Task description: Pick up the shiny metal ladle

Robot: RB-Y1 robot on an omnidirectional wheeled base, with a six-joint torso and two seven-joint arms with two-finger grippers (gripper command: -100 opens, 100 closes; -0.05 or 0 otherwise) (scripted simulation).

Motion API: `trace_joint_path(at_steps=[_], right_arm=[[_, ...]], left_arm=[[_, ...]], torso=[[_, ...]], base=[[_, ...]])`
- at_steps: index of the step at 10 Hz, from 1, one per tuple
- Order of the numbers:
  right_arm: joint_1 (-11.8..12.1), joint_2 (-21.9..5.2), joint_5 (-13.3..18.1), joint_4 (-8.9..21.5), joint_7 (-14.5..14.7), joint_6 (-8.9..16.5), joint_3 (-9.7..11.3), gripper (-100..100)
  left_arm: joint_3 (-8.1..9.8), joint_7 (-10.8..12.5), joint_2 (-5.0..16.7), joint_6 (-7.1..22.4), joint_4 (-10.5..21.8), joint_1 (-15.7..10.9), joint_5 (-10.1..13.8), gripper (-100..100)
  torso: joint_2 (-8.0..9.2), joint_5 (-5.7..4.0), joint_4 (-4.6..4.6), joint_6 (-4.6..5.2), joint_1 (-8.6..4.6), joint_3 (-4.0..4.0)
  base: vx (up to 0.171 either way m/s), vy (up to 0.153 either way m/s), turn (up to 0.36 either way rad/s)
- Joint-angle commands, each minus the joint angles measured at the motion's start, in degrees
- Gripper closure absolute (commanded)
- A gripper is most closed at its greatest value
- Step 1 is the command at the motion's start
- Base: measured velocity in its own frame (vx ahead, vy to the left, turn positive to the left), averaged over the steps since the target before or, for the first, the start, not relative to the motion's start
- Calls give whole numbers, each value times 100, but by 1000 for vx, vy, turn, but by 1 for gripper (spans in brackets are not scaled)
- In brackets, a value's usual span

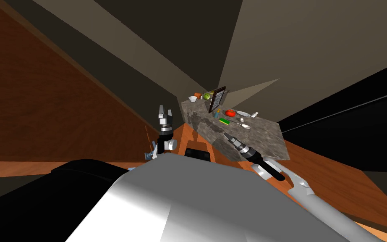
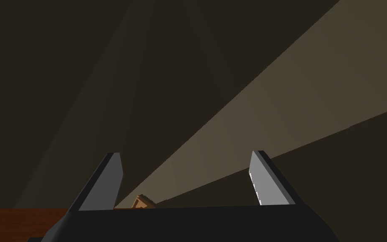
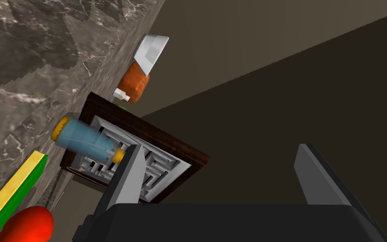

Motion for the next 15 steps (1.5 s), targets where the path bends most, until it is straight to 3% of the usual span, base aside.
trace_joint_path(at_steps=[1,2,4,5,7,8,10,11,12,13,14,15], right_arm=[[-47,-179,21,60,-16,14,39,-100],[-103,-398,166,315,-43,-47,232,-100],[-103,-623,166,337,-43,-47,232,-100],[-159,-827,314,621,-67,-106,425,-100],[-159,-1059,314,621,-67,-106,425,-100],[-213,-1282,466,883,-86,-162,621,-100],[-213,-1479,466,907,-86,-162,621,-100],[-262,-1696,622,1193,-101,-218,819,-100],[-262,-1876,622,1193,-101,-218,819,-100],[-305,-2070,782,1368,-111,-271,1018,-100],[-305,-2246,782,1438,-111,-271,1018,-100],[-343,-2462,945,1625,-116,-323,1218,-100]], left_arm=[[0,0,0,0,0,0,0,0],[0,0,0,0,0,0,0,0],[0,0,0,0,0,0,0,0],[1,0,0,0,0,0,0,0],[0,0,0,0,0,0,0,0],[1,0,0,0,0,0,0,0],[0,0,0,0,0,0,0,0],[1,0,0,0,0,0,0,0],[0,0,0,0,0,0,0,0],[0,0,0,0,0,0,0,0],[0,0,0,0,0,0,0,0],[0,0,0,0,0,1,0,0]], torso=[[0,0,0,0,0,0],[6,-3,1,2,-12,4],[-1,-2,0,1,-5,0],[5,-3,1,2,-12,3],[-2,-1,0,1,-2,-1],[4,-3,1,3,-11,2],[-3,-2,-1,1,-5,-2],[6,-3,1,4,-11,3],[0,-3,0,-1,-9,0],[-2,-3,0,2,-9,-1],[-10,-1,-2,-2,0,-6],[-9,-1,-2,2,-5,-6]], base=[[18,16,9],[39,49,172],[36,31,36],[38,53,187],[38,34,37],[53,39,161],[36,30,48],[49,27,158],[52,27,102],[74,56,172],[67,37,101],[69,23,185]])
